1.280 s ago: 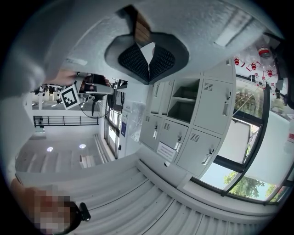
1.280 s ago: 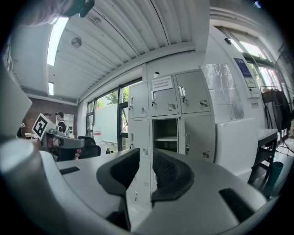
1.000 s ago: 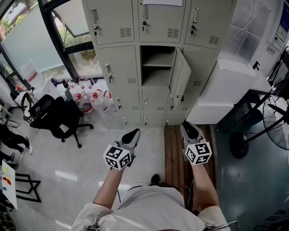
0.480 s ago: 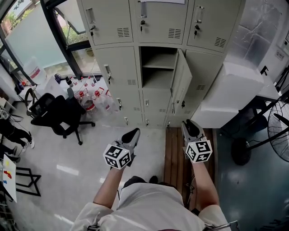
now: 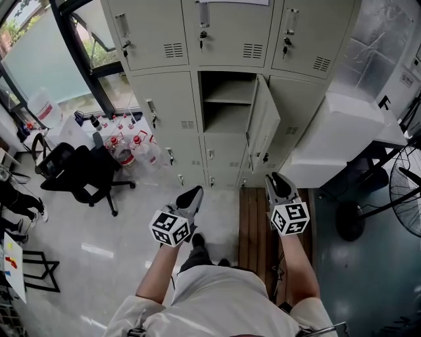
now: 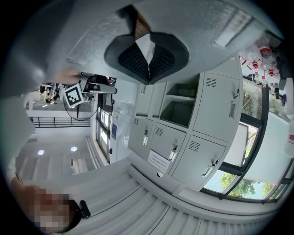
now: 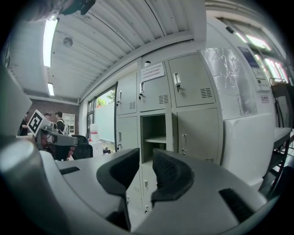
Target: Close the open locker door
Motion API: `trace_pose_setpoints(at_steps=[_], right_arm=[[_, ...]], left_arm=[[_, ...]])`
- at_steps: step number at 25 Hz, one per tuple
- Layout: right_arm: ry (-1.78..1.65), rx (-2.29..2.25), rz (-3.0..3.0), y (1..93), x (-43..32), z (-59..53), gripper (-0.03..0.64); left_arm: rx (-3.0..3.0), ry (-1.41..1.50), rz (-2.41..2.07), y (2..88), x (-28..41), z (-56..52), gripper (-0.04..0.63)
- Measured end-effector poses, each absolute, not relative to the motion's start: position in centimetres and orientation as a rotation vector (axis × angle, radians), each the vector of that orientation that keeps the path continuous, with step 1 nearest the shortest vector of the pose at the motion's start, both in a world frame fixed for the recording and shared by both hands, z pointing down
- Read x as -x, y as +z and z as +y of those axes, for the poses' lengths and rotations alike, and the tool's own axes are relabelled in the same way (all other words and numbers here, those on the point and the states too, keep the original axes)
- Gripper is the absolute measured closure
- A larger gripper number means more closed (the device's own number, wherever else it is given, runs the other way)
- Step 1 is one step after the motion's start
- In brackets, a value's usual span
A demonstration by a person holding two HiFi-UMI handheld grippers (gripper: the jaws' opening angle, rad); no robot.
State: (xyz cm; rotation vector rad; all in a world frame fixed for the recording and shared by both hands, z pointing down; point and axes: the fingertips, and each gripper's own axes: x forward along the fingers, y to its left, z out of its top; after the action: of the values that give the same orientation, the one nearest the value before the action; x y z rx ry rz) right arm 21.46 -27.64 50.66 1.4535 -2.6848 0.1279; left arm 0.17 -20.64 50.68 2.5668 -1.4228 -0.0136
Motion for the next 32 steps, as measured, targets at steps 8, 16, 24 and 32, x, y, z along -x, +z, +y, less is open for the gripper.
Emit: trace_pose_setpoints(at_steps=[8,16,24,32], right_arm=[[0.133,-1.563,-2.592,51.4,-21.8,-33.3,0.54],[0.178,-1.644,-2.498,52.7,-22.0,-38.8,0.534],[0.204,-1.689,-2.448,53.1,-21.6,-41.5,0.528],[0.19,-1.694,-2.442,53.0,-19.9,-41.4,0.529]], left_arm=[[-2.592,-0.002,-1.358,51.0,2.0,-25.7,0.58],[-2.603,0.021,-1.268,52.0,3.5,-30.3,0.58],[-2.625,0.051,-1.155,52.9,3.6,-33.9,0.58],[-2.651,0.055,-1.081,53.0,4.6,-36.6,0.58]])
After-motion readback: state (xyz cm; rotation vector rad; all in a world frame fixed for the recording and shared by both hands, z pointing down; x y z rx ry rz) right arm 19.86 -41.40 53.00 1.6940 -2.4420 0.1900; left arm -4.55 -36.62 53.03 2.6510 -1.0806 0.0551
